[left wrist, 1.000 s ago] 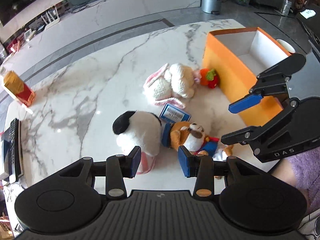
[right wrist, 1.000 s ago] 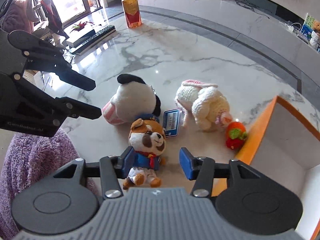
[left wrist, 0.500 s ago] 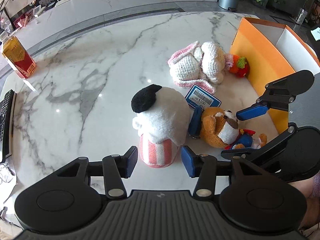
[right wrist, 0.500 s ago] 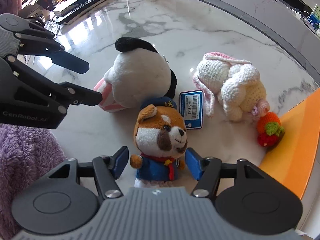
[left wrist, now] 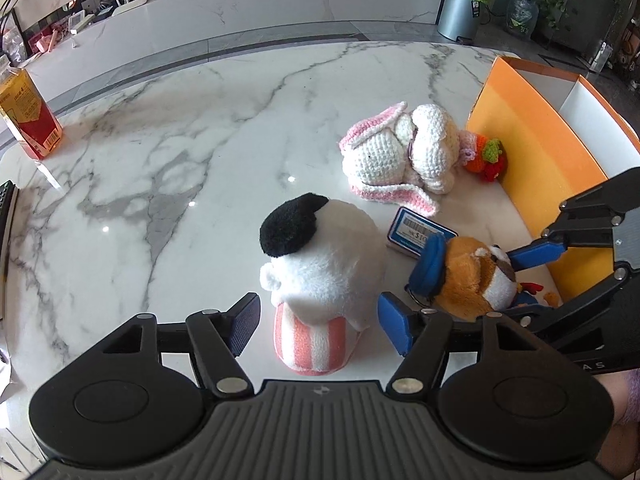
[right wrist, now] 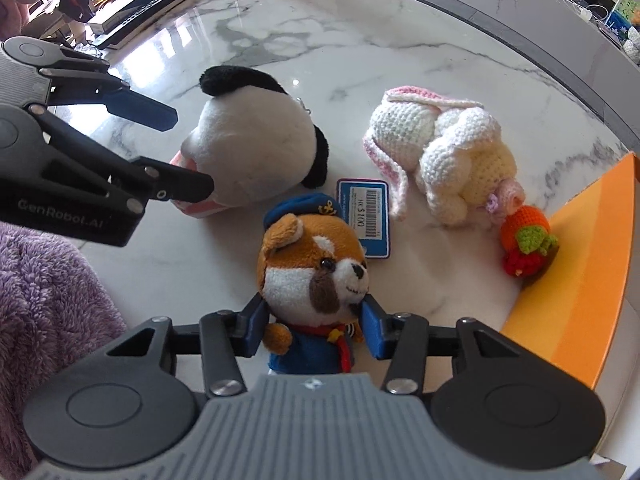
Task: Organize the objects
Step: 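Grasp the brown-white plush dog with right tool while left tool grasps the panda plush, then carry the plush dog with right tool while left tool carries the panda toward the box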
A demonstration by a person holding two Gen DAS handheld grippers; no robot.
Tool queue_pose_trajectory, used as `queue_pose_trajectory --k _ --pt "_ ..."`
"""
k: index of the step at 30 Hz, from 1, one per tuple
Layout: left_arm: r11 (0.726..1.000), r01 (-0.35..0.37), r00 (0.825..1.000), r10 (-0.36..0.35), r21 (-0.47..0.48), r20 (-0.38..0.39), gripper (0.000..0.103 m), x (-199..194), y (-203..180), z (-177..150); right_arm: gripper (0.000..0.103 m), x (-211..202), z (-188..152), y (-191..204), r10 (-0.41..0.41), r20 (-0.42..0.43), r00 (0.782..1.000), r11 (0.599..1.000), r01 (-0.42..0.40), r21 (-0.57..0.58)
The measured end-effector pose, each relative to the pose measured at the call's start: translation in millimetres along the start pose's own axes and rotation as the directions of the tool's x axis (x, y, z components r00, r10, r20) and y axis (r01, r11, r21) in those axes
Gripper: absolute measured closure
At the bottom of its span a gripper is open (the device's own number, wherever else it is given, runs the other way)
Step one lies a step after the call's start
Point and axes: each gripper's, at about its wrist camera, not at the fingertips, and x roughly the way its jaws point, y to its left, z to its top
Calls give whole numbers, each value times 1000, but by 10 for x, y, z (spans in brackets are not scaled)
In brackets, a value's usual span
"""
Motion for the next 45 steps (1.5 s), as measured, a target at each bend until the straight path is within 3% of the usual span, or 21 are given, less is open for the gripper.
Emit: queue_pose_trajectory --k 9,12,16,22,28,37,41,45 --pt "999 43 999 -43 -2 -5 24 257 0 49 52 -8 -109 -171 43 21 999 996 -44 81" --pt "998 69 997 -69 -13 -15 28 322 -3 41 51 -12 -126 -196 53 30 998 994 -56 97" --pt "998 53 999 -53 -18 -2 33 307 -26 44 52 -17 -144 -215 65 41 997 992 -69 105" --pt "995 53 998 -51 -88 20 37 117 -7 -15 54 -120 -176 -283 104 65 992 982 -113 155" --pt "989 93 991 -82 -115 104 37 -367 -139 -38 54 -506 -266 -346 141 148 979 965 -170 202" --pt "982 183 952 -166 -42 256 37 -1161 -711 290 54 -1540 -640 -680 76 392 917 937 -200 288" --pt "980 200 939 -194 8 283 37 -1243 -1096 555 54 -1892 -843 -977 -10 455 890 922 -169 350" --pt "971 235 933 -235 32 272 37 -1087 -1483 844 54 -2088 -997 -1331 -91 485 870 886 -152 439"
